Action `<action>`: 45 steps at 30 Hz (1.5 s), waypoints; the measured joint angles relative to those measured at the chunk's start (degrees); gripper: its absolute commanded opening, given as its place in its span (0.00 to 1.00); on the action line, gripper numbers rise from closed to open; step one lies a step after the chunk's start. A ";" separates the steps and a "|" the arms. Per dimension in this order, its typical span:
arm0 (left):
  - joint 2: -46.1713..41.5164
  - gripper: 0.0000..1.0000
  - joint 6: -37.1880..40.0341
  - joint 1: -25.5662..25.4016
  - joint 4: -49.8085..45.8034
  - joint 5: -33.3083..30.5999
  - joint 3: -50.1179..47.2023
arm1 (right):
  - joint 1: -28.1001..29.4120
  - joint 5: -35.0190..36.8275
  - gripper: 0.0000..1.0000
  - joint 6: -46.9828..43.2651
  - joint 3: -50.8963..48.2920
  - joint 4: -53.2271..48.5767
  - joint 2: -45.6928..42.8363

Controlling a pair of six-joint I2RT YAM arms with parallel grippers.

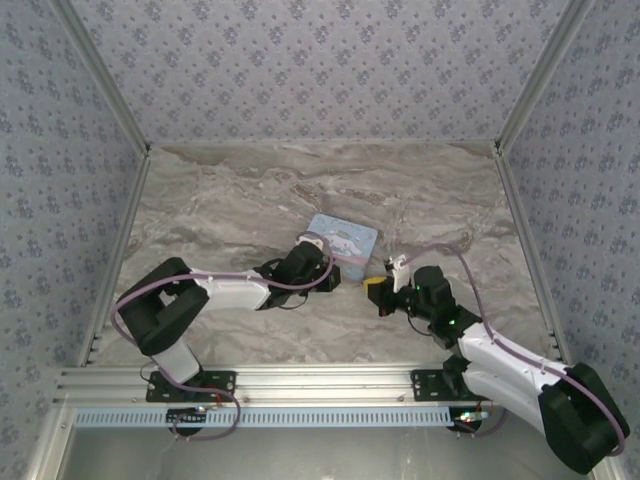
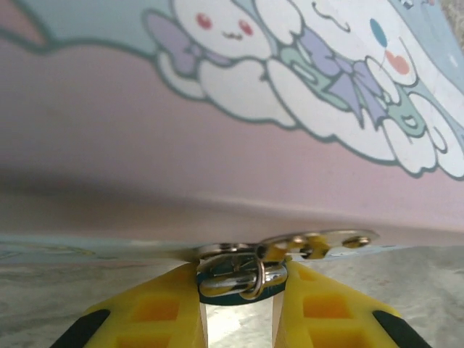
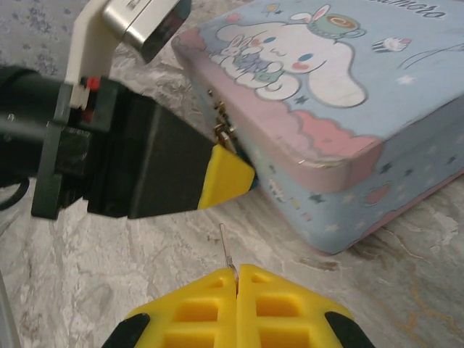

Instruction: Unlock a padlock with a key

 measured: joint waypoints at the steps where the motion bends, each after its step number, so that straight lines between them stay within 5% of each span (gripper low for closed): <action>1: -0.07 0.22 -1.33 0.00 0.44 0.61 0.00 | 0.46 0.11 0.00 -0.50 -0.44 -0.15 -0.55; 16: -0.11 0.22 -15.80 0.00 7.41 5.55 0.00 | 2.34 1.31 0.00 -5.14 -1.44 1.14 1.88; 45: -2.49 0.22 -19.50 0.00 9.05 6.99 0.00 | -5.66 -8.28 0.00 -3.15 0.09 18.01 15.67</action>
